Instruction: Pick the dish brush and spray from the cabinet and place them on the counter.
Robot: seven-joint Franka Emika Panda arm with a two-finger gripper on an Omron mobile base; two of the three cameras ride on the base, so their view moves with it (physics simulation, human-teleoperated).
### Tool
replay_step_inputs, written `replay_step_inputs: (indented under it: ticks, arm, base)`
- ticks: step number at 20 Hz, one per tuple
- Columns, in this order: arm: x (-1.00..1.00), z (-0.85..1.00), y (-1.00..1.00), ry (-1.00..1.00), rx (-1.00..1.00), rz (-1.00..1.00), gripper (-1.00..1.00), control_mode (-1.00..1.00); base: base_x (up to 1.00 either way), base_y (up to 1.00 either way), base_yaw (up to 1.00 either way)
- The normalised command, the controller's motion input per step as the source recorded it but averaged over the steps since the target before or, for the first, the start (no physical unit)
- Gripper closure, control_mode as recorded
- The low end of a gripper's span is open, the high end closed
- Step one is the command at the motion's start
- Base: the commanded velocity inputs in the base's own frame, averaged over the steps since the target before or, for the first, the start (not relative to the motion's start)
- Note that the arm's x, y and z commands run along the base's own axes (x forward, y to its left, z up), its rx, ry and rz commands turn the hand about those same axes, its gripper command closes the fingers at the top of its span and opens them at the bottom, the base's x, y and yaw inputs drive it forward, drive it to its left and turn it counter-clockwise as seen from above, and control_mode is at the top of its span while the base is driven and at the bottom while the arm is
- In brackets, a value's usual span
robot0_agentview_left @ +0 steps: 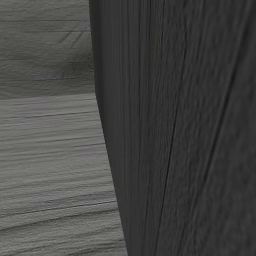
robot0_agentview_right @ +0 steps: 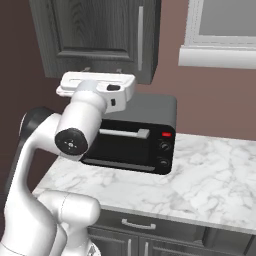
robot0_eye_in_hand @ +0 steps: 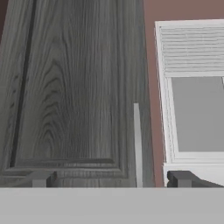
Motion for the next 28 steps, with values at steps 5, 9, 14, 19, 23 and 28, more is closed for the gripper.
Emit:
replay_step_inputs:
  ticks: [5,9,14,19,23,28]
  arm:
    - [0.31,0.0,-0.14,0.0,0.02,0.0,-1.0,-1.0]
    - [0.29,0.0,-0.1,0.0,0.01,0.0,-1.0,-1.0]
    - [0.36,-0.02,-0.05,0.0,0.01,0.01,-1.0,-1.0]
    - [0.32,0.0,-0.1,0.0,0.01,0.0,-1.0,-1.0]
    - [0.25,0.0,-0.13,0.0,0.01,0.0,-1.0,-1.0]
    - [0.26,0.0,-0.07,0.0,0.0,0.0,-1.0,-1.0]
  base:
    - [0.0,0.0,0.0]
    - [0.0,0.0,0.0]
    - [0.0,0.0,0.0]
    - [0.0,0.0,0.0]
    - [0.0,0.0,0.0]
    - [0.0,0.0,0.0]
